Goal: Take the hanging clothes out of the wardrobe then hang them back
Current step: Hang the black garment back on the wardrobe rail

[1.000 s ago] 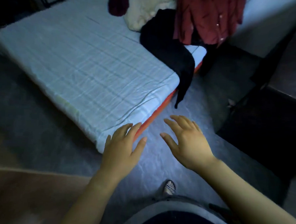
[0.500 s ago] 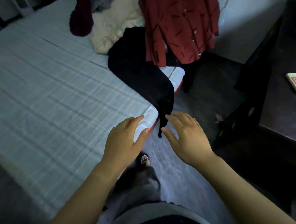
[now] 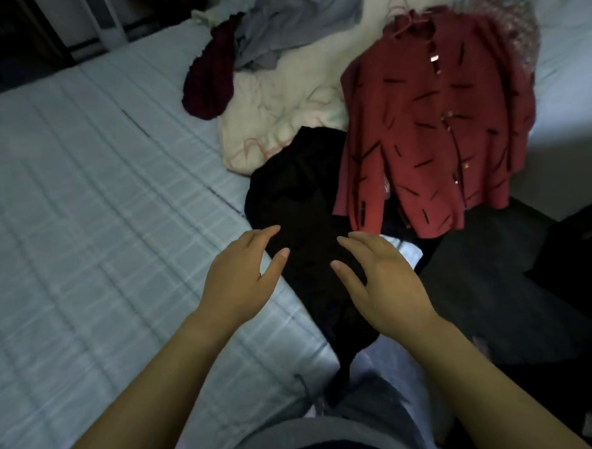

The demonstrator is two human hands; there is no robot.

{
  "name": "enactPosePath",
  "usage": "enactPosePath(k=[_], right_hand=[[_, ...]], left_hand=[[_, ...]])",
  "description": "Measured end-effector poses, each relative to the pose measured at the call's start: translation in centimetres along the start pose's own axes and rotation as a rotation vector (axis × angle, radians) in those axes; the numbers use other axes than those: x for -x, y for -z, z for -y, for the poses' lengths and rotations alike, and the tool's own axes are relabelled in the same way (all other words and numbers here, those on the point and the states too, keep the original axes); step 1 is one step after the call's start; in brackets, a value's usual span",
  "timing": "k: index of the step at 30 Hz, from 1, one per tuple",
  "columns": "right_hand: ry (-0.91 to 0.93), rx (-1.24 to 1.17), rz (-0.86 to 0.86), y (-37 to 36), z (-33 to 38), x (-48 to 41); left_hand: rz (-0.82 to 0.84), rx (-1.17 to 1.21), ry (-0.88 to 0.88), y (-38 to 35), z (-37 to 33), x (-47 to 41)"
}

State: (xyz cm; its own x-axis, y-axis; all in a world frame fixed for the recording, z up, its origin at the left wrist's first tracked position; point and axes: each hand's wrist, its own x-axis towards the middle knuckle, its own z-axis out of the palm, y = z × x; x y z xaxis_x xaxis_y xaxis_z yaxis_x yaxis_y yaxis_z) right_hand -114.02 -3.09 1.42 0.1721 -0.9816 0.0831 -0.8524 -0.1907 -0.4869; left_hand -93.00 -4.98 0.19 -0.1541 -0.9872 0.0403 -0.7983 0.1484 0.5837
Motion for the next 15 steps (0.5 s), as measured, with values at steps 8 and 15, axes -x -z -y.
enactPosePath(k=[8, 15], right_hand=[[0.26, 0.003, 0.281, -1.7, -9.0, -19.9], [0.463, 0.071, 0.569, -4.6, -15.4, -36.7]], left_hand=[[-0.085, -0.073, 0.279, -3.9, 1.9, -13.5], [-0.027, 0.003, 0.62, -7.7, 4.5, -22.6]])
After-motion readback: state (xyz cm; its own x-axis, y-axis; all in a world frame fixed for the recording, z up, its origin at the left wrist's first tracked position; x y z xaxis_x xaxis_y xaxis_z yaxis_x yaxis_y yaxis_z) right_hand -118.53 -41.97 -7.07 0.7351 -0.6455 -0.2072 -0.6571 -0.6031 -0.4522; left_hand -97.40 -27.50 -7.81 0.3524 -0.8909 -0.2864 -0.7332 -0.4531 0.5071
